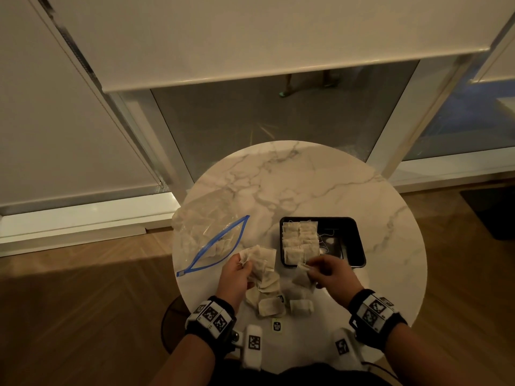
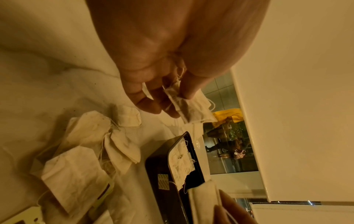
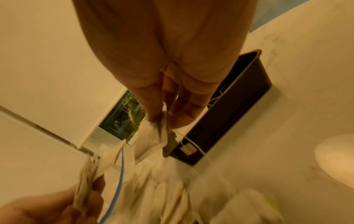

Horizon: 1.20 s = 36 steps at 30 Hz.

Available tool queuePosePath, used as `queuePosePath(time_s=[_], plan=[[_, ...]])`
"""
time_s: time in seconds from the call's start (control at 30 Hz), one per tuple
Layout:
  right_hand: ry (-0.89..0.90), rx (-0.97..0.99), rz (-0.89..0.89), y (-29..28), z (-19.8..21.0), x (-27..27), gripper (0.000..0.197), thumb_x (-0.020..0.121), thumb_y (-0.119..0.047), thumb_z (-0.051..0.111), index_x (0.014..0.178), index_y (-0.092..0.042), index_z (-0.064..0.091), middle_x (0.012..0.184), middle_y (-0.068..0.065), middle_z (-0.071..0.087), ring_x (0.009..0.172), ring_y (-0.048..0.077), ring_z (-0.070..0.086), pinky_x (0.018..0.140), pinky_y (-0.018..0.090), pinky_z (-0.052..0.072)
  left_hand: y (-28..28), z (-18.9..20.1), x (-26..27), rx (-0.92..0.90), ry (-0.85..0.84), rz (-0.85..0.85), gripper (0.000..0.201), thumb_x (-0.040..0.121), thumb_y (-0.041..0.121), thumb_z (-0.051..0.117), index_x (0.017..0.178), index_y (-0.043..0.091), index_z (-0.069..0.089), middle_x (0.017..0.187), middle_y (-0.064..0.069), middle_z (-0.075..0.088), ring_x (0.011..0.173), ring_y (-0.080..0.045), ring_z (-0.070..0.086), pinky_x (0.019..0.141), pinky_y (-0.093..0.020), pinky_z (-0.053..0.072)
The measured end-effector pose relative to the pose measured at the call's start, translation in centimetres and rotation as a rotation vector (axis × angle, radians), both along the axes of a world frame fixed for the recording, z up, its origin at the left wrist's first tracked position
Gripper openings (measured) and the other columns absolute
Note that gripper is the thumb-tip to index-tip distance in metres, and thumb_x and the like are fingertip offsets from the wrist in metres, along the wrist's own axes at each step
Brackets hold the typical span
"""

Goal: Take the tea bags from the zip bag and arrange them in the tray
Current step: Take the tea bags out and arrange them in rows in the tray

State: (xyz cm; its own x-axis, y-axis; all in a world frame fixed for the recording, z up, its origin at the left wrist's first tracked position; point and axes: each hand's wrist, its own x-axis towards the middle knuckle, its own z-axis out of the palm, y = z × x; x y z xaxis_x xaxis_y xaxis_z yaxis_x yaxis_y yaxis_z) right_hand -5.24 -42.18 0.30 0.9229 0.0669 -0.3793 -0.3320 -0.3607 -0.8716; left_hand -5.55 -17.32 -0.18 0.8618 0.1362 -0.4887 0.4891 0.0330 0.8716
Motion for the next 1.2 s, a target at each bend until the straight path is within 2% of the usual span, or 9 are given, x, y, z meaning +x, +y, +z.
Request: queuePosePath(time_s=[0.17,0.27,0.33,0.43,0.53,0.7,0.8,1.03,1.2], plan=[[-0.12,-0.063,-0.147,-2.3,0.8,2.8,0.015,0.088,-0.007,0.068,0.101,-0.014,0.072,0.092,-0.001,0.072,0.085,0.012,0.068,0.071,0.027,0.057,-0.1,0.1,0.2,-0.01,-0.003,0.023,0.022,0.103,0.012,0.048,0.115,0.017,0.065,0.111,-0.006,0.072,0.099,-0.023,0.068,0.07,-0.03,0.055],[-0.129,-0.145,-0.181,-3.7,0.8,4.5,0.014,0.089,-0.005,0.067,0.095,-0.016,0.072,0.09,0.0,0.071,0.084,0.016,0.067,0.065,0.021,0.052,-0.3,0.1,0.2,-0.018,-0.003,0.024,0.022,0.104,0.011,0.047,0.117,0.017,0.064,0.114,-0.005,0.071,0.103,-0.022,0.068,0.07,-0.029,0.055],[-0.116,-0.235,-0.156,-4.1,0.3,5.5,0.013,0.088,-0.006,0.068,0.095,-0.017,0.073,0.089,0.0,0.07,0.085,0.016,0.066,0.064,0.018,0.049,-0.4,0.0,0.3,-0.028,0.0,0.032,0.023,0.104,0.011,0.047,0.119,0.015,0.064,0.114,-0.007,0.071,0.102,-0.022,0.068,0.067,-0.026,0.055],[-0.076,-0.357,-0.081,-4.2,-1.1,6.7,0.012,0.087,-0.012,0.071,0.095,-0.019,0.074,0.091,-0.002,0.071,0.087,0.015,0.066,0.073,0.026,0.055,-0.6,0.0,0.4,-0.031,0.013,0.043,0.023,0.104,0.012,0.047,0.119,0.015,0.064,0.114,-0.006,0.071,0.103,-0.023,0.068,0.067,-0.026,0.054],[-0.03,-0.432,0.013,-4.0,-2.6,7.7,0.014,0.087,-0.012,0.07,0.098,-0.02,0.074,0.097,-0.001,0.07,0.088,0.014,0.064,0.063,0.016,0.05,-0.8,-0.2,0.4,-0.006,0.016,0.039,0.023,0.104,0.012,0.047,0.12,0.016,0.063,0.115,-0.007,0.07,0.104,-0.024,0.067,0.07,-0.028,0.054],[0.017,-0.523,0.144,-3.6,-4.5,9.2,0.018,0.088,-0.006,0.067,0.099,-0.019,0.075,0.099,0.001,0.072,0.094,0.016,0.067,0.086,0.027,0.055,-1.2,-0.5,0.2,0.03,0.017,0.039,0.019,0.103,0.012,0.047,0.114,0.013,0.063,0.112,-0.009,0.07,0.098,-0.023,0.067,0.069,-0.028,0.052],[0.043,-0.573,0.198,-3.5,-5.2,9.6,0.017,0.088,-0.007,0.067,0.096,-0.02,0.074,0.098,0.0,0.072,0.089,0.016,0.066,0.084,0.03,0.057,-1.3,-0.6,0.2,0.044,0.016,0.045,0.019,0.103,0.011,0.047,0.113,0.012,0.063,0.111,-0.009,0.07,0.098,-0.022,0.067,0.068,-0.027,0.051],[0.065,-0.625,0.24,-3.0,-5.9,10.5,0.016,0.085,-0.011,0.069,0.09,-0.025,0.075,0.101,0.002,0.072,0.094,0.021,0.067,0.088,0.031,0.055,-1.4,-1.0,0.9,0.052,0.023,0.059,0.019,0.103,0.011,0.049,0.116,0.011,0.063,0.113,-0.011,0.07,0.101,-0.027,0.067,0.068,-0.028,0.053],[0.06,-0.629,0.247,-2.6,-5.7,10.9,0.016,0.088,-0.012,0.066,0.101,-0.017,0.075,0.105,0.004,0.071,0.1,0.022,0.066,0.089,0.027,0.051,-1.5,-1.4,1.5,0.063,0.021,0.054,0.02,0.103,0.013,0.049,0.114,0.017,0.064,0.113,-0.007,0.071,0.103,-0.025,0.068,0.073,-0.032,0.055]])
